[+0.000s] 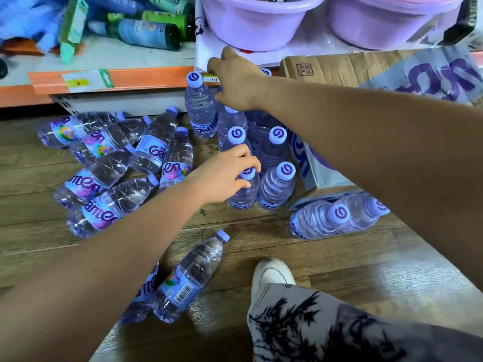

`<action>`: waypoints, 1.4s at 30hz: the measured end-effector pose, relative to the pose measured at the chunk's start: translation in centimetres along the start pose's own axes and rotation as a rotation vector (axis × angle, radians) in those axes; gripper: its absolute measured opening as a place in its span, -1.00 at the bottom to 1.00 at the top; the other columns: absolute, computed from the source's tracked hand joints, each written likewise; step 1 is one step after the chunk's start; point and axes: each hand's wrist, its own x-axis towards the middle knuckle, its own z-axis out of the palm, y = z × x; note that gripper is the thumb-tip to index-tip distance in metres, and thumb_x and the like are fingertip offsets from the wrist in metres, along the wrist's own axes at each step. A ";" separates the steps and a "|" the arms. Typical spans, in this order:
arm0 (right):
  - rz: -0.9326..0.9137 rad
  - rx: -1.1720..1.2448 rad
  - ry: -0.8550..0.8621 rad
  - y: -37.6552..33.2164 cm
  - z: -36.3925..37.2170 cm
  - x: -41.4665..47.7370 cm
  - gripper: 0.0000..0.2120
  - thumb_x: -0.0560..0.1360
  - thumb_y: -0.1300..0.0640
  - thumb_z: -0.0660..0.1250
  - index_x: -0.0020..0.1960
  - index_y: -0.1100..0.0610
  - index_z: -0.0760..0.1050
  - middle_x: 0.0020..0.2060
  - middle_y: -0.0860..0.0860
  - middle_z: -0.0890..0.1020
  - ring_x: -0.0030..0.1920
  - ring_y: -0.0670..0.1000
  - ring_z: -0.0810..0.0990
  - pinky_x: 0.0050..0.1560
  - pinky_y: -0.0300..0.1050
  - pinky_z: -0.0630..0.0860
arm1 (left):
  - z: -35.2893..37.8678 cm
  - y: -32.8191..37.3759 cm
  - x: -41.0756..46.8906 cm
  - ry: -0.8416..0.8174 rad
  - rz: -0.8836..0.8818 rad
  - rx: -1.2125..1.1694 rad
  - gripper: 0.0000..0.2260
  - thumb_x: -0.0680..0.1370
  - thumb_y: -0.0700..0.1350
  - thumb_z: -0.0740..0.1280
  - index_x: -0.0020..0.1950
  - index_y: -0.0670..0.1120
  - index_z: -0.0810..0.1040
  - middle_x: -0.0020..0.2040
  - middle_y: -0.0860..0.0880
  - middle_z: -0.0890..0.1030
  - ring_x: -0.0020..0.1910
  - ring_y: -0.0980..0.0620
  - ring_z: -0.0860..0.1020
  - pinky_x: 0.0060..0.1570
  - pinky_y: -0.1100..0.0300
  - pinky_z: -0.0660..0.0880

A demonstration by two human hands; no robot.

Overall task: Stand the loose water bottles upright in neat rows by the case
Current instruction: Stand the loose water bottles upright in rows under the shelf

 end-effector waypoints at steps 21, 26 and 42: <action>-0.142 -0.029 -0.161 -6.0 5.0 1.6 -0.71 0.53 0.19 0.20 0.22 0.22 0.46 0.21 0.20 0.53 0.22 0.20 0.50 0.10 -0.06 0.48 | 5.9 -4.5 -5.2 -0.146 -0.483 -0.151 -0.79 0.56 0.06 0.24 0.10 0.00 0.54 0.05 0.02 0.63 0.03 0.00 0.57 0.02 0.10 0.51; -0.122 -0.072 -0.354 -6.4 7.3 2.3 -0.72 0.52 0.20 0.23 0.20 0.25 0.49 0.15 0.19 0.57 0.08 0.16 0.54 0.01 -0.07 0.49 | 9.6 -3.4 -4.2 -0.277 -0.483 -0.097 -0.56 0.44 0.23 0.32 0.19 0.00 0.49 0.15 -0.02 0.60 0.11 -0.04 0.55 0.08 0.08 0.47; -0.059 -0.115 -0.511 -7.7 10.6 7.2 -0.62 0.58 0.27 0.10 0.37 0.34 0.30 0.28 0.24 0.47 0.23 0.20 0.50 0.11 -0.03 0.45 | 6.6 -7.3 -4.3 -0.275 -0.474 -0.052 -0.68 0.37 0.03 0.41 0.06 -0.07 0.52 0.08 -0.04 0.57 0.09 -0.06 0.52 -0.05 0.14 0.42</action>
